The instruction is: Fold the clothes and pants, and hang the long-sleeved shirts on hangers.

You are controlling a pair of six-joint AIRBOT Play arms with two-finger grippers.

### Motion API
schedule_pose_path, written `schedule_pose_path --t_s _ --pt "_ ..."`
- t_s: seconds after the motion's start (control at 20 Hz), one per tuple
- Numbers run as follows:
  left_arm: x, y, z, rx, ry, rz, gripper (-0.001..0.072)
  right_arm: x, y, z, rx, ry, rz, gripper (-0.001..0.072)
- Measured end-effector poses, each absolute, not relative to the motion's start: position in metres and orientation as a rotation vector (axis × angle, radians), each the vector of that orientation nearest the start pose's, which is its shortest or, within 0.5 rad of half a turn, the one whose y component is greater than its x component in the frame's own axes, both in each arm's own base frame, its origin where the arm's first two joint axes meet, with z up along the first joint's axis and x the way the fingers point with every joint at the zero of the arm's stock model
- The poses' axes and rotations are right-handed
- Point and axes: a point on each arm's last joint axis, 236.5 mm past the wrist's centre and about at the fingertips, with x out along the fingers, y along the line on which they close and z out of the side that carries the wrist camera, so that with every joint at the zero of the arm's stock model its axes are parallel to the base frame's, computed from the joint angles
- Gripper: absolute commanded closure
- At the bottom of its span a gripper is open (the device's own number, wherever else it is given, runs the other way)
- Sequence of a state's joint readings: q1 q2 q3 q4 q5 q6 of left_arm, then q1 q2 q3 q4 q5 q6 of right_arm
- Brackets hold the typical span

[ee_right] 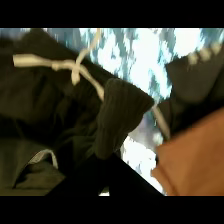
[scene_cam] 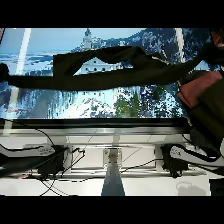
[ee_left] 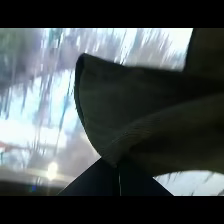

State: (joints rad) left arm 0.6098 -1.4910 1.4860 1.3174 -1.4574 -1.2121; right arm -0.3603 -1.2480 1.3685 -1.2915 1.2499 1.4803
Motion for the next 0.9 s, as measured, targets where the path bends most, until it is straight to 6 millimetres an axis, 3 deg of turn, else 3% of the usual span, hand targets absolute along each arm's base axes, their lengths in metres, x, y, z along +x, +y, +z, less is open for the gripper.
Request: schedule_pose_path --t_s 0.1,0.2,0.55,0.7,0.9 --pt "0.333 0.177 0.009 -0.291 1.43 0.033 0.0689 0.366 -0.074 0.076 0.333 1.122 -0.083 0.0681" --pt "0.306 0.188 0.0 -0.252 1.503 0.059 0.0689 0.33 -0.062 0.058 0.328 1.17 -0.079 0.068" --pt "0.244 0.236 -0.004 -0.344 1.564 0.229 0.0688 0.221 -0.03 -0.016 0.334 1.364 -0.078 0.068" --pt "0.229 0.247 -0.008 -0.396 1.566 0.264 0.0688 0.189 -0.021 -0.037 0.347 1.461 -0.068 0.068" --pt "0.219 0.242 -0.026 -0.46 1.6 0.247 0.0688 0.169 -0.02 -0.046 0.329 1.528 -0.072 0.068"
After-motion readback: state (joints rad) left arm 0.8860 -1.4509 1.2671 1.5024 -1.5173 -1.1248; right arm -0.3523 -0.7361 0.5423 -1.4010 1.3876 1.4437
